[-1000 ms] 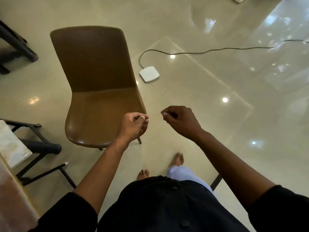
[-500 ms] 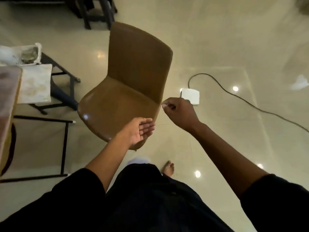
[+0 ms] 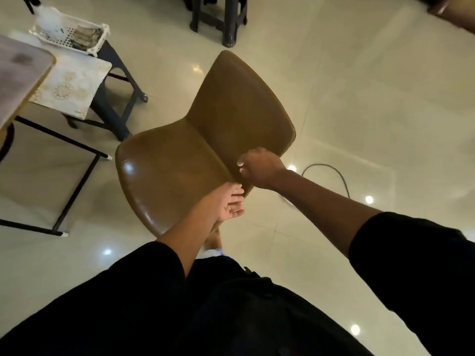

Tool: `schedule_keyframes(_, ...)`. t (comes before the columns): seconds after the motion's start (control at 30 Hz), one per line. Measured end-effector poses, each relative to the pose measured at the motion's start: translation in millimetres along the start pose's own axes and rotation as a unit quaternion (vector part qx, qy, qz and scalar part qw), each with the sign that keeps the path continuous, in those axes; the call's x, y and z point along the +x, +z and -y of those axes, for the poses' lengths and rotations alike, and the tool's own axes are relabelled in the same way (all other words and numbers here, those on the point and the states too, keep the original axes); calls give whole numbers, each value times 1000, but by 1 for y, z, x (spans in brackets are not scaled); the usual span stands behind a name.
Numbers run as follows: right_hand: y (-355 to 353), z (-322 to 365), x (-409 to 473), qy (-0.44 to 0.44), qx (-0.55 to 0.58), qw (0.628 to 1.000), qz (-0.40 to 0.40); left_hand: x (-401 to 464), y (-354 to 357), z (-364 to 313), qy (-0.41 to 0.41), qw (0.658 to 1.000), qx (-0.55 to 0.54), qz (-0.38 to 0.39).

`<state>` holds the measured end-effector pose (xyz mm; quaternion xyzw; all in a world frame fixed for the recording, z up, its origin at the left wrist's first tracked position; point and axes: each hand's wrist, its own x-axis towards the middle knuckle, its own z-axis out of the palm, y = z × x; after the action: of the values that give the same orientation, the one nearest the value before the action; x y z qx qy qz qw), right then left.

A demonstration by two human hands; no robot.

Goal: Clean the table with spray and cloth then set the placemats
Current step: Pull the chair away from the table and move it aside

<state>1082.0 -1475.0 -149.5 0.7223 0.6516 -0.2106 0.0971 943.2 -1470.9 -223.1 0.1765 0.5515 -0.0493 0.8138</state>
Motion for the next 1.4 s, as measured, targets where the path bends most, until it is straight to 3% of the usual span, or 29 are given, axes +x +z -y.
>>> schedule_keyframes(0.1, 5, -22, 25, -54, -129, 987, 75, 21, 13, -12, -20, 1000, -18, 13)
schedule_keyframes(0.23, 6, -47, 64, -113, -272, 948, 118, 45, 24, -34, -34, 998, -59, -5)
schedule_keyframes(0.47, -31, -93, 146, -235, -392, 887, 67, 73, 46, -77, 4, 989, -134, -55)
schedule_keyframes(0.63, -53, -104, 221, -353, -467, 810, 26, 102, 68, -86, -24, 970, -221, -100)
schedule_keyframes(0.7, -62, -96, 244, -370, -491, 789, 15, 112, 88, -95, -51, 960, -236, -142)
schedule_keyframes(0.8, -71, -83, 272, -387, -507, 770, -8, 126, 112, -109, -22, 938, -256, -231)
schedule_keyframes(0.9, -79, -71, 296, -388, -521, 760, -27, 135, 124, -115, -6, 914, -307, -264)
schedule_keyframes(1.07, -73, -52, 327, -386, -567, 727, -26, 145, 127, -124, -11, 908, -337, -250)
schedule_keyframes(1.17, -66, -41, 336, -382, -570, 728, -18, 155, 126, -118, -29, 895, -359, -263)
schedule_keyframes(1.23, -63, -34, 341, -369, -564, 738, -13, 163, 128, -99, -39, 866, -410, -282)
schedule_keyframes(1.4, -65, -26, 350, -337, -550, 764, -16, 176, 147, -73, 8, 736, -596, -319)
